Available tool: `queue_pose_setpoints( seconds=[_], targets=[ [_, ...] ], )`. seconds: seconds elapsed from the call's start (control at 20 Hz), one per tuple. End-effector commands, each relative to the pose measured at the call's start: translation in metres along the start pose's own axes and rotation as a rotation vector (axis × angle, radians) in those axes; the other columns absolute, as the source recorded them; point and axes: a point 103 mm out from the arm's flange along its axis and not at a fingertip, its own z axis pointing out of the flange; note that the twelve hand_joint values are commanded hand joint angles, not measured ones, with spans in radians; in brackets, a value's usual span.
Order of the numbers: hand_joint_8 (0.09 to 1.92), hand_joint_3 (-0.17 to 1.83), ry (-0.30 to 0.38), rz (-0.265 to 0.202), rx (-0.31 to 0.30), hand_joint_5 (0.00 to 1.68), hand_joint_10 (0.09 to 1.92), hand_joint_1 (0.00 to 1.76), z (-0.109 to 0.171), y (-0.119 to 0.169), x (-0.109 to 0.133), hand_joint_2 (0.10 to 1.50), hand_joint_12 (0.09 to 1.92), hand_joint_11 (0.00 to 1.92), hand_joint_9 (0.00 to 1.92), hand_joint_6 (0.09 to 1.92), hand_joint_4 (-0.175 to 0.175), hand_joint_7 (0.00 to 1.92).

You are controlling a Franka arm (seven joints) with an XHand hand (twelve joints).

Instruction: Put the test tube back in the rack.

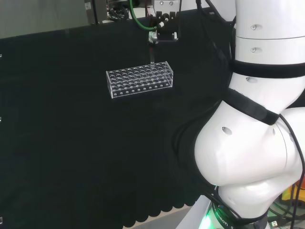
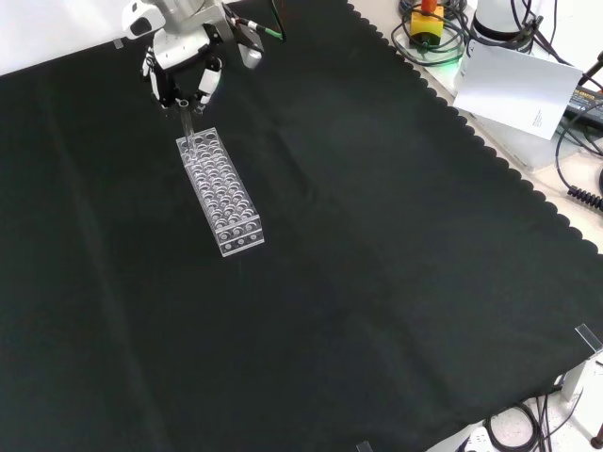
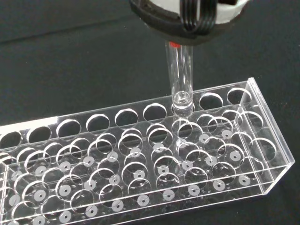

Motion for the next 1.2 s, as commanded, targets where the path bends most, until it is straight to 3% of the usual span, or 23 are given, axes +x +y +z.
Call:
queue_pose_setpoints(
  seconds=[0.05,1.2],
  targets=[
    [0.84,0.00,-0.001,0.000,0.002,1.27,0.37,1.42,0.001,0.002,-0.001,0.98,1.25,0.69,1.26,0.28,-0.175,1.31],
    [0.84,0.00,0.011,0.000,0.057,1.27,0.37,1.42,0.034,0.008,0.000,0.98,1.25,0.69,1.26,0.28,-0.175,1.31]
  ],
)
